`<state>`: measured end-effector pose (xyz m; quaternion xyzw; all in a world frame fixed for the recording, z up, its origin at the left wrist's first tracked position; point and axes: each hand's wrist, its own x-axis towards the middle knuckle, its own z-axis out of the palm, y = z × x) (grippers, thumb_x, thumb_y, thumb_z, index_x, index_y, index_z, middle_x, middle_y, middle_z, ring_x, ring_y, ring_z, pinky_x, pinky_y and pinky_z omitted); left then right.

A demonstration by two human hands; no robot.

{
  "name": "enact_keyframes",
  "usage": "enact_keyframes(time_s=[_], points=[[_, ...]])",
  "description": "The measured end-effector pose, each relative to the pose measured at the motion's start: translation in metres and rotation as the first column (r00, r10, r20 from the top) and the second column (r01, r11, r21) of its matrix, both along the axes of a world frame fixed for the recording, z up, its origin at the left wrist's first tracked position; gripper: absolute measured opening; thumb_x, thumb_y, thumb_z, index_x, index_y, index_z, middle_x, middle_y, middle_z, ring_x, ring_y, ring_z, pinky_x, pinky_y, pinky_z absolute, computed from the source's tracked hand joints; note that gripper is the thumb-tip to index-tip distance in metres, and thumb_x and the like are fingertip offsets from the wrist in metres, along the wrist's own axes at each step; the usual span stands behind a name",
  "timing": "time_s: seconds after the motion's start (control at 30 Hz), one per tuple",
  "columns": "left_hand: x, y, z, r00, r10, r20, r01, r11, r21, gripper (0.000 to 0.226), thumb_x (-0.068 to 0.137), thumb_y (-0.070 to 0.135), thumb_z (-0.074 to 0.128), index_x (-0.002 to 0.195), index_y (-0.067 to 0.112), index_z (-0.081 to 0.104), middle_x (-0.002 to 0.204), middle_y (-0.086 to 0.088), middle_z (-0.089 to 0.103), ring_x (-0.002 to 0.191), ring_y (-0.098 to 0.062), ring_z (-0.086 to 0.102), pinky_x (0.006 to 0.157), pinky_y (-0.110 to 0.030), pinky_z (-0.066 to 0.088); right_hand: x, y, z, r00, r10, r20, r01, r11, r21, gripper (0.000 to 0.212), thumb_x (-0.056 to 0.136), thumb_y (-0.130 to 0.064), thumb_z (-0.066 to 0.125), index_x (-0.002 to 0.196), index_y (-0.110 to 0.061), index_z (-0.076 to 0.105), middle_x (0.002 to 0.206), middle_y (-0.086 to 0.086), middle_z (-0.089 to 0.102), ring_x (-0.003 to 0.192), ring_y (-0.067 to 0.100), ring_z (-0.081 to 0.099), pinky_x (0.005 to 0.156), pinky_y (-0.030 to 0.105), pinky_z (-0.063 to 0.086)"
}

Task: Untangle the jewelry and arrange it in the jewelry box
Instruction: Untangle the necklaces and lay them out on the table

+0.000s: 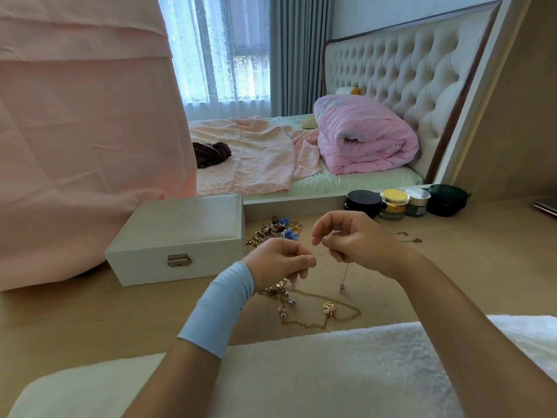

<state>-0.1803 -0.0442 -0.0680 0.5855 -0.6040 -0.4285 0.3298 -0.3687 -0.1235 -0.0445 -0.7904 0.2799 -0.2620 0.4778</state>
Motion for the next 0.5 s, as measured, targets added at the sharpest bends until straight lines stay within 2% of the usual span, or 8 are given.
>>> enact_keyframes(time_s=[0.07, 0.13, 0.2, 0.23, 0.3, 0.4, 0.5], points=[[0.005, 0.002, 0.005, 0.995, 0.027, 0.092, -0.026, 1.0, -0.017, 0.013, 0.095, 0.025, 0.06, 0.088, 0.018, 0.069, 0.064, 0.009, 0.058, 0.06, -0.009, 0.05, 0.071, -0.029, 0.05, -0.003, -0.001, 0.0, 0.996, -0.009, -0.091, 0.008, 1.0, -0.016, 0.016, 0.095, -0.001, 0.063, 0.1, -0.011, 0.073, 0.08, -0.004, 0.07, 0.051, 0.006, 0.049, 0.049, 0.018, 0.041], [0.011, 0.004, 0.01, 0.979, 0.064, 0.191, -0.061, 0.998, -0.026, 0.014, 0.094, 0.029, 0.061, 0.087, 0.02, 0.069, 0.068, 0.007, 0.056, 0.063, -0.009, 0.05, 0.076, -0.033, 0.055, -0.005, -0.003, -0.001, 0.975, -0.008, -0.222, -0.002, 0.999, -0.046, 0.014, 0.094, -0.011, 0.068, 0.105, -0.017, 0.076, 0.077, -0.012, 0.07, 0.055, -0.002, 0.056, 0.058, 0.015, 0.046], [0.017, 0.007, 0.015, 0.97, 0.065, 0.234, -0.069, 0.998, 0.006, 0.015, 0.094, 0.03, 0.061, 0.088, 0.02, 0.07, 0.073, 0.004, 0.056, 0.068, -0.012, 0.052, 0.082, -0.035, 0.057, -0.007, -0.006, -0.005, 0.938, -0.003, -0.345, -0.021, 0.997, -0.068, 0.013, 0.094, -0.021, 0.069, 0.104, -0.022, 0.077, 0.081, -0.009, 0.074, 0.069, -0.003, 0.064, 0.072, 0.022, 0.052], [0.02, 0.009, 0.017, 0.966, 0.057, 0.253, -0.066, 0.997, 0.028, 0.015, 0.094, 0.03, 0.06, 0.089, 0.019, 0.07, 0.074, 0.003, 0.056, 0.069, -0.012, 0.052, 0.083, -0.034, 0.058, -0.007, -0.007, -0.007, 0.92, -0.002, -0.393, -0.027, 0.997, -0.067, 0.012, 0.095, -0.026, 0.068, 0.101, -0.024, 0.078, 0.082, -0.009, 0.075, 0.07, -0.002, 0.063, 0.073, 0.026, 0.051], [0.026, 0.011, 0.02, 0.944, 0.05, 0.325, -0.071, 0.996, 0.052, 0.016, 0.094, 0.031, 0.061, 0.091, 0.018, 0.07, 0.077, 0.003, 0.059, 0.071, -0.013, 0.055, 0.083, -0.034, 0.058, -0.009, -0.008, -0.011, 0.889, -0.007, -0.458, -0.018, 0.999, -0.051, 0.015, 0.096, -0.034, 0.066, 0.096, -0.026, 0.078, 0.078, -0.009, 0.073, 0.065, -0.005, 0.06, 0.073, 0.025, 0.046], [0.032, 0.013, 0.02, 0.9, 0.091, 0.427, -0.117, 0.992, 0.036, 0.015, 0.093, 0.032, 0.062, 0.091, 0.02, 0.069, 0.085, -0.002, 0.065, 0.076, -0.015, 0.059, 0.084, -0.037, 0.058, -0.018, -0.008, -0.011, 0.869, -0.004, -0.495, 0.006, 1.0, 0.004, 0.019, 0.099, -0.035, 0.061, 0.096, -0.025, 0.078, 0.073, -0.009, 0.067, 0.063, -0.006, 0.058, 0.071, 0.021, 0.039], [0.027, 0.014, 0.021, 0.881, 0.145, 0.45, -0.162, 0.987, 0.001, 0.014, 0.092, 0.034, 0.063, 0.087, 0.022, 0.067, 0.083, 0.001, 0.066, 0.075, -0.015, 0.062, 0.081, -0.033, 0.059, -0.034, -0.011, -0.01, 0.861, -0.047, -0.506, 0.048, 0.999, -0.012, 0.017, 0.1, -0.028, 0.061, 0.097, -0.025, 0.077, 0.077, -0.008, 0.066, 0.071, 0.0, 0.058, 0.07, 0.019, 0.04]])
